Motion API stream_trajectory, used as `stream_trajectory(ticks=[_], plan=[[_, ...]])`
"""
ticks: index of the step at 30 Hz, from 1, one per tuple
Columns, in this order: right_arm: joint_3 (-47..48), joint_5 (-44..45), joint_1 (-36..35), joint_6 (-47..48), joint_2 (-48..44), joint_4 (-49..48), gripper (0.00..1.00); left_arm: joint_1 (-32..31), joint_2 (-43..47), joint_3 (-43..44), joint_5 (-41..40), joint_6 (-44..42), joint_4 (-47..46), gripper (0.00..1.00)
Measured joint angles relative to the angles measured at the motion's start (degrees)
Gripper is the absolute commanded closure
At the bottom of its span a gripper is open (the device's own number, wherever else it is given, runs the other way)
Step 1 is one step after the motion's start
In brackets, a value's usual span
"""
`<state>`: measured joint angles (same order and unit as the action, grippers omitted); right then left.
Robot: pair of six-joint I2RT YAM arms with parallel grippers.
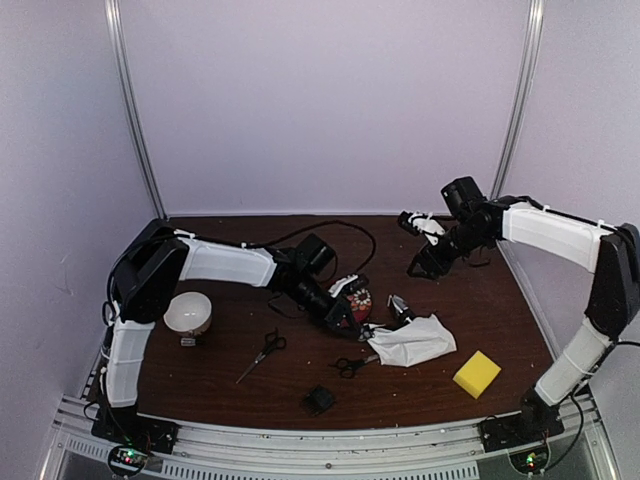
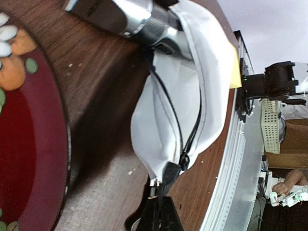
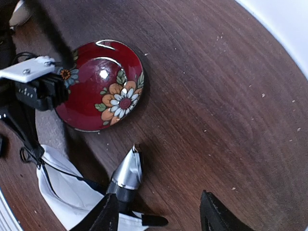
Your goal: Sort the hair-cutting tools
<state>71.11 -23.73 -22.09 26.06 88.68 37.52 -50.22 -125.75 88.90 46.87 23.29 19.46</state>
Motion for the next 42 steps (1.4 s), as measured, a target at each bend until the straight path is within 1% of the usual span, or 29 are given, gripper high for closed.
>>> stream_trajectory(ticks=[5, 8, 12, 15, 17, 21, 28, 29, 34, 37, 42], plan=[[5.3, -0.6, -0.5, -6.3, 12.8, 2.3, 0.37, 0.4, -0.7, 0.9, -4.1, 0.0, 6.0, 1.00], [7.1, -0.7, -0.9, -8.2, 17.7, 4.8, 0.34, 0.3, -0.7, 1.0, -5.8, 0.0, 8.2, 1.00], [8.4, -0.5, -1.8, -10.1, 20.5, 8.1, 0.27, 0.3, -0.7, 1.0, -6.8, 0.0, 9.0, 1.00], [9.0, -0.3, -2.3, -11.0, 21.6, 9.6, 0.25, 0.3, -0.7, 1.1, -7.3, 0.0, 9.0, 1.00], [9.8, -0.5, -2.6, -11.3, 22.8, 10.4, 0.30, 0.3, -0.7, 1.4, -7.6, 0.0, 9.2, 1.00], [10.4, -2.5, -2.9, -11.4, 25.2, 11.3, 0.46, 0.3, -0.7, 2.6, -8.5, 0.2, 9.4, 1.00], [10.9, -4.2, -3.3, -11.8, 25.9, 12.9, 0.71, 0.4, -0.7, 3.8, -9.1, 0.4, 9.6, 1.00], [10.9, -4.5, -3.2, -11.6, 25.9, 13.0, 0.73, 0.4, -0.7, 3.8, -9.2, 0.4, 9.7, 1.00], [8.7, -6.6, -3.2, -10.7, 23.8, 12.0, 0.81, 0.4, -0.7, 3.8, -9.9, 0.5, 9.8, 1.00], [4.7, -9.3, -3.3, -8.2, 18.4, 11.7, 0.82, 0.5, -0.7, 3.8, -10.6, 0.5, 10.1, 1.00], [-2.3, -14.7, -3.4, -3.1, 7.6, 9.4, 0.80, 0.7, -0.7, 3.8, -11.1, 0.4, 10.1, 1.00]])
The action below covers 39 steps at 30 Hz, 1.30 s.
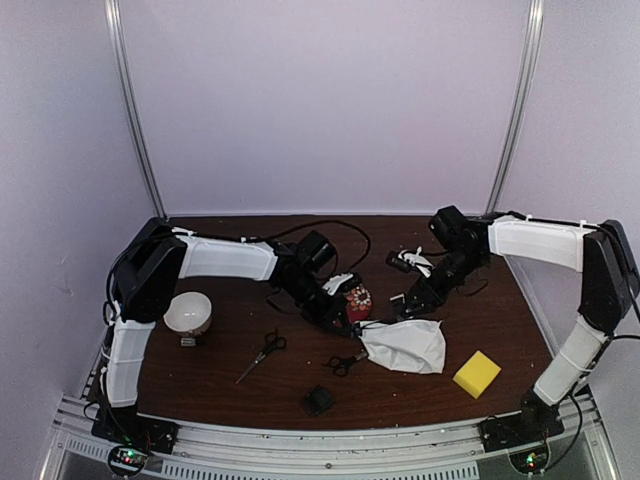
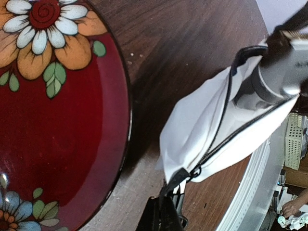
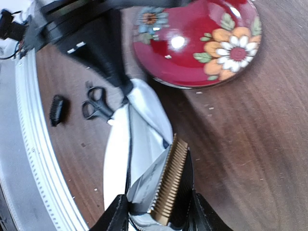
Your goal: Sort the hair-cutting tools
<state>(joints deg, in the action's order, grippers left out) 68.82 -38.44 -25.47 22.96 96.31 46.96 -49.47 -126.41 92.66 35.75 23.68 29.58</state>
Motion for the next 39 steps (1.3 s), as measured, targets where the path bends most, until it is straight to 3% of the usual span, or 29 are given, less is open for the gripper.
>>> stream_trajectory(ticks=[6, 13, 14, 16, 23, 30, 39], plan=[[-5.8, -2.9, -2.7, 5.2, -4.1, -1.4, 0.80, 0.0, 1.1, -0.3, 0.1, -0.6, -1.4, 1.00], [-6.1, 1.6, -8.0, 9.7, -4.6, -0.4, 0.79, 0.0, 6.5, -3.6, 1.4, -0.9, -6.0, 1.00], [-5.9, 2.7, -8.7, 10.0, -4.9, -0.2, 0.75, 0.0, 7.3, -4.1, 1.7, -0.9, -6.8, 1.00], [-5.3, 4.9, -9.8, 10.1, -5.3, 0.3, 0.56, -0.1, 8.8, -5.1, 2.6, -1.0, -8.1, 1.00], [-4.5, 9.7, -10.6, 8.7, -8.6, 1.7, 0.34, -0.1, 11.1, -6.4, 3.4, -2.0, -9.6, 1.00], [-4.1, 9.3, -9.0, 7.8, -14.9, 5.2, 0.32, -0.1, 11.1, -7.2, 3.5, -3.2, -9.8, 1.00], [-5.6, 11.3, 0.9, 3.3, -17.4, 6.4, 0.31, -0.7, 11.6, -7.3, 2.9, -7.4, -7.6, 1.00]])
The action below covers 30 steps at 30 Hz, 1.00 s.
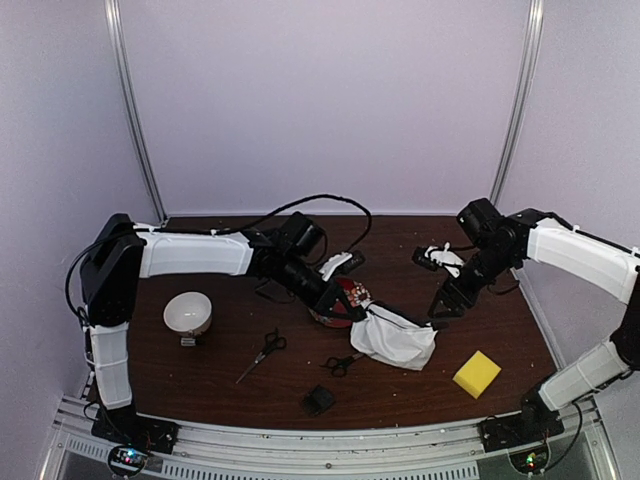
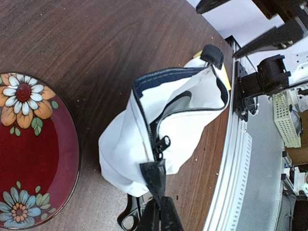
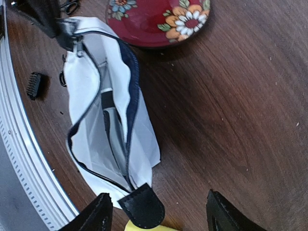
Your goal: Sort the hair-cutting tools
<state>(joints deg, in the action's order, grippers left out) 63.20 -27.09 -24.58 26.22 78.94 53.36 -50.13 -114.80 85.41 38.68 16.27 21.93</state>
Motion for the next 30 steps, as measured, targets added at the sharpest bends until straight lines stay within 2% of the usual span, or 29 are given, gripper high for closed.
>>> stream_trajectory(ticks=[6, 10, 15, 18, 20, 21, 24, 30], plan=[[0.1, -3.8, 5.6, -0.7, 6.6, 4.9, 0.28, -1.3, 0.0, 0.2, -1.9, -2.6, 2.1, 1.00], [0.3, -7.6, 6.5, 0.9, 11.2, 9.4, 0.33, -1.6, 0.0, 0.2, -2.9, -3.1, 2.4, 1.00], [2.2, -14.0, 7.0, 4.0, 15.1, 15.3, 0.52, -1.7, 0.1, 0.2, -3.8, -3.3, 2.7, 1.00], [3.1, -16.8, 7.6, 5.8, 16.3, 18.3, 0.72, -1.7, 0.1, 0.2, -4.1, -3.4, 2.8, 1.00], [3.3, -18.0, 8.0, 6.7, 16.7, 19.9, 0.89, -1.7, 0.1, 0.2, -4.2, -3.4, 2.8, 1.00], [3.3, -18.4, 8.2, 7.3, 16.8, 20.6, 0.93, -1.7, 0.1, 0.2, -4.3, -3.4, 2.8, 1.00], [3.3, -19.2, 9.1, 7.7, 16.9, 22.3, 0.98, -1.7, 0.1, 0.3, -4.7, -3.4, 3.0, 1.00], [3.3, -18.5, 12.5, 7.3, 16.7, 22.7, 1.00, -2.1, 0.1, 2.6, -5.3, -3.8, 6.1, 1.00]])
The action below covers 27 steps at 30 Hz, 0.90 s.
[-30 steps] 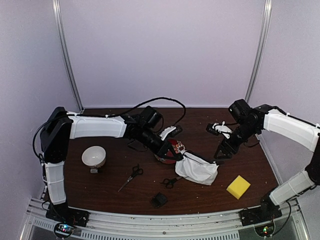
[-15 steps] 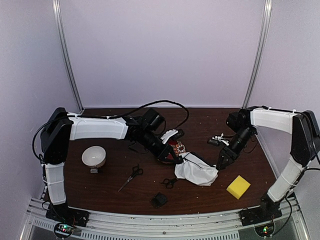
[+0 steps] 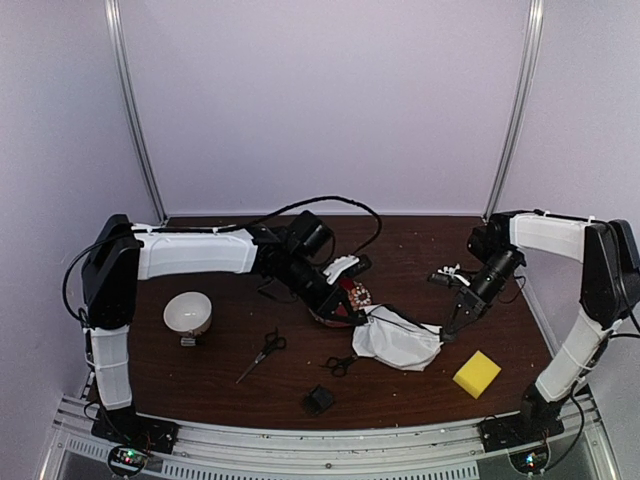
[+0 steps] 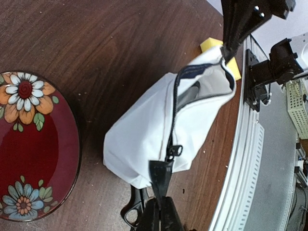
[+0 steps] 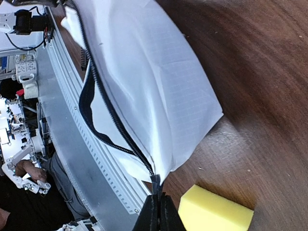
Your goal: Sort the hair-cutting tools
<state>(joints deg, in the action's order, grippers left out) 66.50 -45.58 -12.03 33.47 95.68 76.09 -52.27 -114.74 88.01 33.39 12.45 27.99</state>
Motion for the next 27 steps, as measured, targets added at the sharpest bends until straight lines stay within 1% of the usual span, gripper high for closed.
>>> stream_trajectory(ticks=[3, 5, 9, 13, 16, 17, 18, 19, 21, 22, 23, 25, 27], plan=[[0.0, 0.9, 2.4, -1.0, -0.8, -0.8, 1.00, -0.9, -0.6, 3.8, 0.7, -1.2, 4.4, 1.00], [0.0, 1.0, 4.7, -1.8, -1.7, -1.0, 1.00, -1.7, -1.9, 7.9, 1.8, -1.5, 7.3, 1.00], [0.0, 1.9, 7.1, -2.8, -2.7, -1.2, 1.00, -3.6, -5.4, 14.0, 4.8, -0.9, 10.1, 1.00], [-0.2, 3.7, 7.1, -3.7, -3.0, -2.3, 1.00, -5.1, -7.7, 14.9, 6.4, -0.5, 10.6, 1.00], [-2.2, 6.2, 7.2, -3.8, -5.2, -4.6, 1.00, -5.9, -10.4, 15.7, 5.8, -0.5, 10.6, 1.00], [-3.0, 7.0, 7.2, -3.8, -6.1, -5.3, 0.93, -6.1, -11.0, 16.0, 4.9, -0.4, 10.6, 1.00], [-3.9, 8.0, 7.2, -3.8, -7.3, -6.1, 0.85, -6.2, -11.7, 16.6, 3.5, -0.3, 11.1, 0.94], [-4.3, 8.7, 7.2, -3.8, -8.3, -6.1, 0.79, -6.3, -12.2, 17.5, 2.1, -0.2, 11.6, 0.86], [-4.1, 10.0, 7.2, -3.5, -9.9, -6.4, 0.69, -6.3, -12.7, 19.6, -0.8, 0.1, 12.7, 0.72], [-3.8, 10.5, 7.2, -3.7, -10.7, -6.5, 0.65, -6.3, -12.4, 20.2, -2.3, 0.2, 12.9, 0.68], [-3.0, 11.4, 7.2, -3.3, -11.6, -6.5, 0.61, -6.3, -11.7, 20.4, -3.8, 0.3, 12.9, 0.66], [-1.0, 12.4, 7.2, -3.5, -13.5, -6.8, 0.58, -6.3, -9.4, 19.7, -7.7, 0.9, 13.7, 0.65], [1.8, 12.8, 7.2, -3.6, -15.4, -7.0, 0.55, -6.3, -5.2, 16.4, -11.4, 1.3, 14.2, 0.65]])
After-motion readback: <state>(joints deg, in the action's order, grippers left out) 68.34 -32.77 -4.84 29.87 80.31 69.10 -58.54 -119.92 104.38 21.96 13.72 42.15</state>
